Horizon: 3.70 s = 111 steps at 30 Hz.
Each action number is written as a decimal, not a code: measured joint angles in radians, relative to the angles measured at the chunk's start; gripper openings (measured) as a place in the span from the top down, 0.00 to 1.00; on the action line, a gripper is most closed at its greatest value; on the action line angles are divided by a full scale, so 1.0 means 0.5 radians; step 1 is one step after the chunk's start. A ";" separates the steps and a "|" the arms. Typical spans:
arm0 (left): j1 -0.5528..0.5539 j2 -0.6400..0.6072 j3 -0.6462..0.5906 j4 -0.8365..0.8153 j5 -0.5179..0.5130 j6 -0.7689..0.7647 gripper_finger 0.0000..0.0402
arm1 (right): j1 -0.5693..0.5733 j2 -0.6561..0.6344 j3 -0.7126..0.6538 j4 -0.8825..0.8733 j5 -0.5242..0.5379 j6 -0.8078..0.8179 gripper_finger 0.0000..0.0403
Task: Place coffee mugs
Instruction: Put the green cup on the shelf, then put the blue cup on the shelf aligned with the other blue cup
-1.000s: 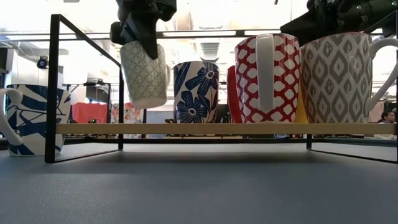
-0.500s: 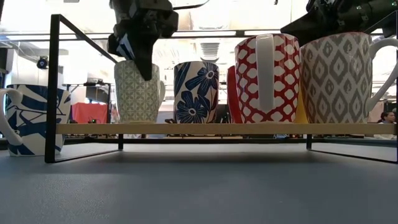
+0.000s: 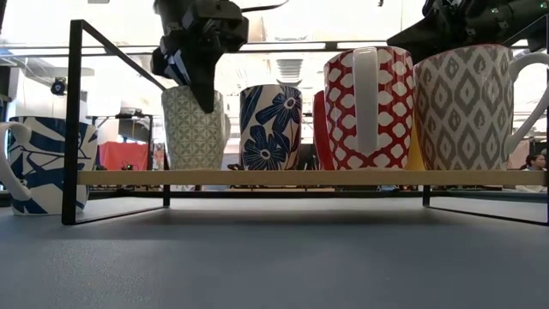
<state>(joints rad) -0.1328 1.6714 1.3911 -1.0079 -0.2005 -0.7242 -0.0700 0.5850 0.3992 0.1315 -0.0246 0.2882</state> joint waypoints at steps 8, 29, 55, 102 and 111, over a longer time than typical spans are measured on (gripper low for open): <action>-0.010 0.000 0.004 0.070 0.000 0.016 0.94 | 0.000 0.000 0.000 0.000 0.000 -0.001 0.83; -0.036 -0.002 0.091 0.049 0.000 -0.014 0.77 | -0.001 0.000 0.001 -0.001 0.000 -0.001 0.83; -0.210 -0.437 0.253 -0.638 -0.388 -0.035 0.77 | -0.001 0.001 0.001 -0.001 0.000 -0.001 0.83; -0.616 -1.228 -1.074 -0.338 0.227 0.182 0.66 | 0.000 0.001 0.002 -0.001 -0.001 -0.001 0.83; -0.720 -1.248 -1.103 -0.412 0.177 0.452 0.66 | -0.001 0.001 0.002 -0.001 0.000 -0.001 0.83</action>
<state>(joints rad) -0.4926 1.0474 0.8394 -1.2140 -0.1122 -0.4984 -0.0703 0.5854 0.4004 0.1310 -0.0246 0.2878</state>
